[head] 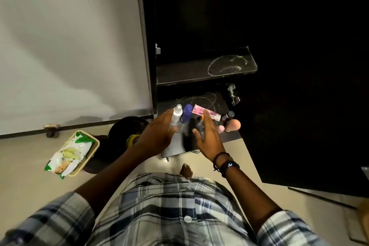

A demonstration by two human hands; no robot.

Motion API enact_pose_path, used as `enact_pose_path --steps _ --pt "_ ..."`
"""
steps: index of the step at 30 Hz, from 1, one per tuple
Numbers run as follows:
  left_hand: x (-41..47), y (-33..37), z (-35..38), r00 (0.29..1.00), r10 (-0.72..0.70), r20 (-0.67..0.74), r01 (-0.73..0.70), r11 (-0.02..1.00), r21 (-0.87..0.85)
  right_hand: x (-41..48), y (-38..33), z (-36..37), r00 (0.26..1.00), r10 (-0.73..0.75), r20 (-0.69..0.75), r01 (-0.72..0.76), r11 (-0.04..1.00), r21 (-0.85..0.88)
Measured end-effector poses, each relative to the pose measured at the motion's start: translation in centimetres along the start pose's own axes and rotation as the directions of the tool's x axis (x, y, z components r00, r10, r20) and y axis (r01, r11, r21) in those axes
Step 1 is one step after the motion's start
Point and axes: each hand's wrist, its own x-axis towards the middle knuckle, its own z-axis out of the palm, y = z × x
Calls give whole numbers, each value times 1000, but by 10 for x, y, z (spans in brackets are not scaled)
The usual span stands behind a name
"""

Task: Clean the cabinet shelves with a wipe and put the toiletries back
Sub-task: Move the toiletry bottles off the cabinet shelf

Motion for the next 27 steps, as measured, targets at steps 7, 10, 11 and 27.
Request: enact_pose_path --steps 7,10,11,27 --pt "72 2 40 991 -116 -70 128 972 197 65 4 -23 982 -108 157 133 979 -156" --pt "90 8 41 981 -177 -84 194 946 260 86 1 -20 959 -156 235 207 955 -213" --pt "93 8 40 975 -203 -88 220 931 290 91 -1 -18 951 -166 261 229 945 -233" --pt "123 5 9 917 -372 -146 399 831 387 147 -25 -14 951 -147 273 233 921 -314"
